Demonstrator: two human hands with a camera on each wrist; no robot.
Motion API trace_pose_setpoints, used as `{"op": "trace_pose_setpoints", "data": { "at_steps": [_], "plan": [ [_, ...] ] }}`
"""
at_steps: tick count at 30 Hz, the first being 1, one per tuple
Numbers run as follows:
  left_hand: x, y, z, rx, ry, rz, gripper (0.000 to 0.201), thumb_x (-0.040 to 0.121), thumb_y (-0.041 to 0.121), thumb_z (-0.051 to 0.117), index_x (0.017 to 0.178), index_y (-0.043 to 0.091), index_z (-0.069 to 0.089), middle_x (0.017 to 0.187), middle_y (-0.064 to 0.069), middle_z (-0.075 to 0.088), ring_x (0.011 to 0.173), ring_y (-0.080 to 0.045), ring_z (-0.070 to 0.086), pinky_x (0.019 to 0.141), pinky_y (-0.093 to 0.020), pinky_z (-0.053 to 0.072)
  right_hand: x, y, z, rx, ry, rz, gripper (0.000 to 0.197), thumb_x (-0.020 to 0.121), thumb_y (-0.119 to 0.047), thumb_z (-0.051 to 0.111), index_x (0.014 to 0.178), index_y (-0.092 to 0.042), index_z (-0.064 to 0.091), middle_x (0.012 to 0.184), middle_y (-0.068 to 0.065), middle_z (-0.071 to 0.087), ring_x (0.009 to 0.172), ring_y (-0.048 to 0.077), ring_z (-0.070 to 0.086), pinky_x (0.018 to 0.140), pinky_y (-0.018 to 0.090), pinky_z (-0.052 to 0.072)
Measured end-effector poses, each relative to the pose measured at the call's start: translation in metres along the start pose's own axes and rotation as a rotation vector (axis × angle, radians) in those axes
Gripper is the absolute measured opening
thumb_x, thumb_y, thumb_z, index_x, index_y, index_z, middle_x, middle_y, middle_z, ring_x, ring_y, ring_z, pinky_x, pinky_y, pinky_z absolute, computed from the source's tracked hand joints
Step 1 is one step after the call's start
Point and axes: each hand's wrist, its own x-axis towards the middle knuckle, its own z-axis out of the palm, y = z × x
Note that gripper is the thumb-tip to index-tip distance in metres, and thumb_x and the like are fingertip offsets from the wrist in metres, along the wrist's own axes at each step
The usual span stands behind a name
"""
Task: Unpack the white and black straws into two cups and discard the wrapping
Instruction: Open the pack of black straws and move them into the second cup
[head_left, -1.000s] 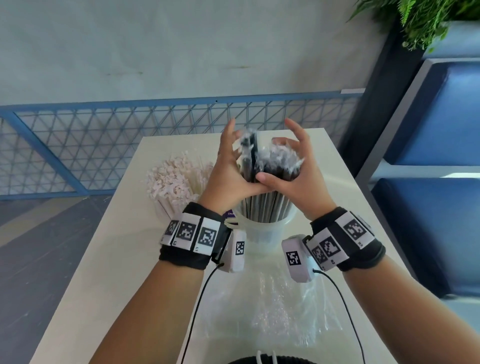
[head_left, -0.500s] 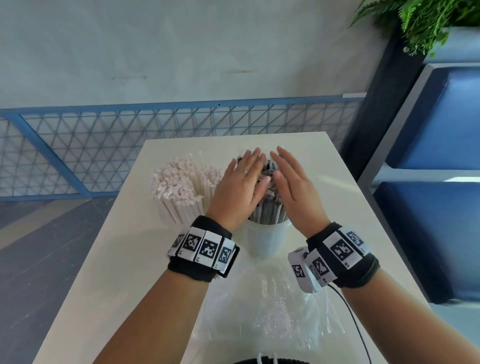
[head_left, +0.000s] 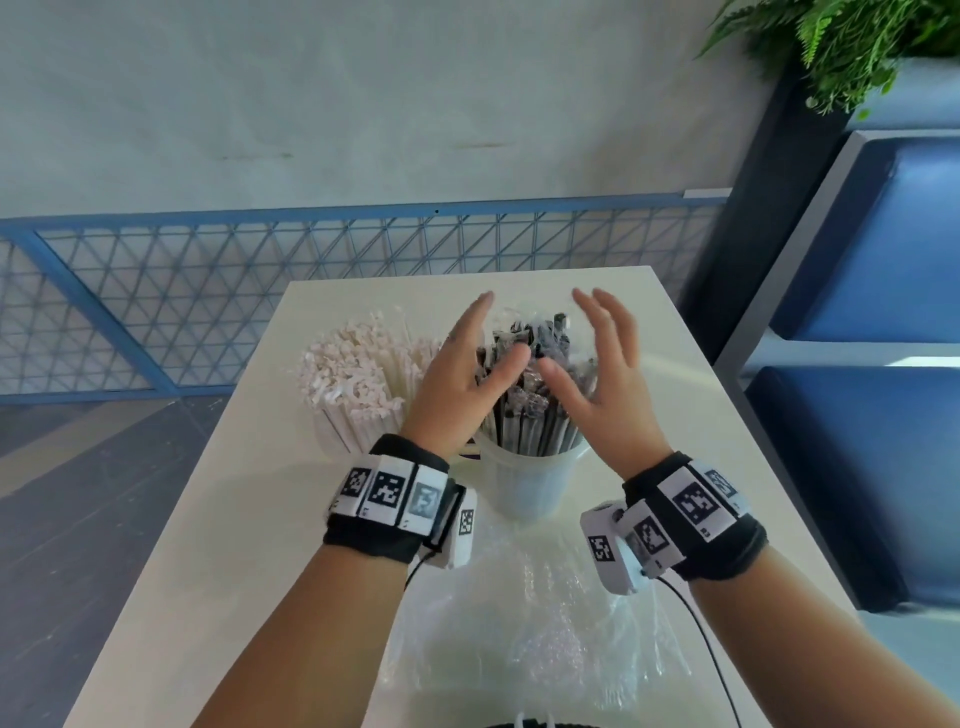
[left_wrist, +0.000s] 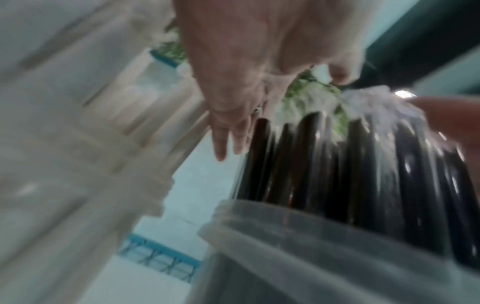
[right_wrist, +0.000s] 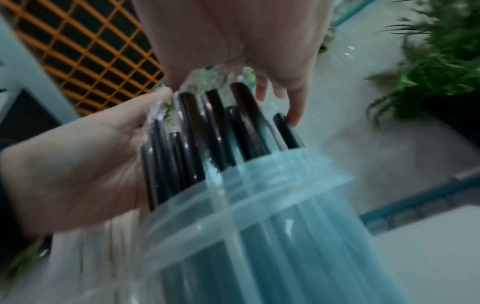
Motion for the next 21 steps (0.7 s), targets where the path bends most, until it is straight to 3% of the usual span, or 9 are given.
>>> {"op": "trace_pose_setpoints", "data": {
  "at_steps": [1,3,5,6,8,10,12,17,21],
  "plan": [
    [-0.003,-0.003,-0.003,-0.078,-0.045,-0.042,0.097,0.071,0.056,0.058,0.148,0.028,0.006,0.158,0.008,0.01,0.139,-0.001,0.014,0.112,-0.025,0.016,-0.002,0.003,-0.002,0.111,-0.041,0.073,0.094,0.071,-0.065,0.058,0.146,-0.022,0.018,0.15,0.003,0.018,0.135,0.003,0.021,0.102,-0.002,0.016],
    [-0.005,-0.011,-0.006,-0.019,-0.17,-0.127,0.121,0.059,0.044,0.076,0.147,0.027,-0.006,0.158,0.004,0.009,0.138,-0.003,0.013,0.113,-0.026,0.015,-0.003,0.009,-0.009,0.334,-0.228,0.278,0.123,0.054,-0.07,0.069,0.147,-0.031,-0.002,0.155,-0.001,0.009,0.139,0.006,0.017,0.11,0.013,0.02],
    [-0.004,-0.02,-0.006,0.114,-0.267,-0.15,0.121,0.062,0.027,0.083,0.148,0.022,-0.003,0.153,0.001,0.024,0.135,-0.007,0.025,0.107,-0.02,0.02,0.0,0.009,-0.013,0.304,-0.438,0.332,0.129,0.055,-0.048,0.081,0.145,-0.035,-0.011,0.155,-0.006,0.013,0.138,0.006,0.023,0.113,0.029,0.028],
    [-0.002,-0.021,-0.005,0.141,-0.268,-0.124,0.114,0.064,0.024,0.083,0.148,0.02,0.006,0.146,0.004,0.034,0.132,-0.009,0.033,0.105,-0.018,0.025,0.001,0.008,-0.012,0.219,-0.493,0.303,0.125,0.059,-0.035,0.083,0.147,-0.033,-0.007,0.149,-0.008,0.025,0.134,0.006,0.031,0.11,0.029,0.033],
    [0.001,-0.024,-0.003,0.11,-0.155,-0.083,0.088,0.068,0.021,0.081,0.139,0.016,0.03,0.124,0.013,0.05,0.114,-0.004,0.049,0.097,-0.013,0.038,0.005,0.009,-0.006,0.134,-0.419,0.252,0.1,0.068,-0.023,0.08,0.145,-0.027,0.017,0.129,-0.009,0.049,0.117,0.008,0.05,0.103,0.033,0.043],
    [0.004,-0.02,-0.002,-0.031,0.006,-0.094,0.062,0.07,0.017,0.079,0.123,0.021,0.046,0.108,0.019,0.056,0.1,0.002,0.053,0.092,-0.012,0.044,0.009,0.008,-0.004,0.211,-0.301,0.255,0.075,0.074,-0.021,0.075,0.137,-0.024,0.035,0.121,-0.004,0.058,0.11,0.013,0.058,0.099,0.041,0.047],
    [0.008,-0.016,-0.003,-0.199,0.114,-0.053,0.053,0.07,0.014,0.079,0.114,0.026,0.053,0.108,0.013,0.063,0.102,-0.003,0.059,0.095,-0.024,0.046,0.012,0.005,-0.006,0.314,-0.228,0.24,0.061,0.079,-0.021,0.071,0.132,-0.023,0.04,0.122,0.002,0.061,0.112,0.016,0.059,0.1,0.046,0.047],
    [0.009,0.002,-0.009,-0.274,0.149,0.093,0.066,0.063,0.03,0.08,0.121,0.025,0.051,0.117,0.016,0.059,0.112,0.001,0.056,0.097,-0.022,0.044,0.024,-0.012,-0.021,0.356,-0.104,0.058,0.069,0.076,-0.033,0.071,0.134,-0.02,0.038,0.13,-0.002,0.052,0.121,0.01,0.051,0.103,0.036,0.045],
    [0.002,-0.007,-0.01,-0.227,0.085,-0.005,0.095,0.05,0.045,0.084,0.132,0.04,0.037,0.143,0.009,0.041,0.132,-0.009,0.039,0.109,-0.032,0.033,0.016,-0.009,-0.023,0.298,-0.121,0.057,0.09,0.068,-0.041,0.077,0.142,-0.028,0.026,0.14,-0.005,0.039,0.131,-0.002,0.035,0.107,0.019,0.033]
  ]
}}
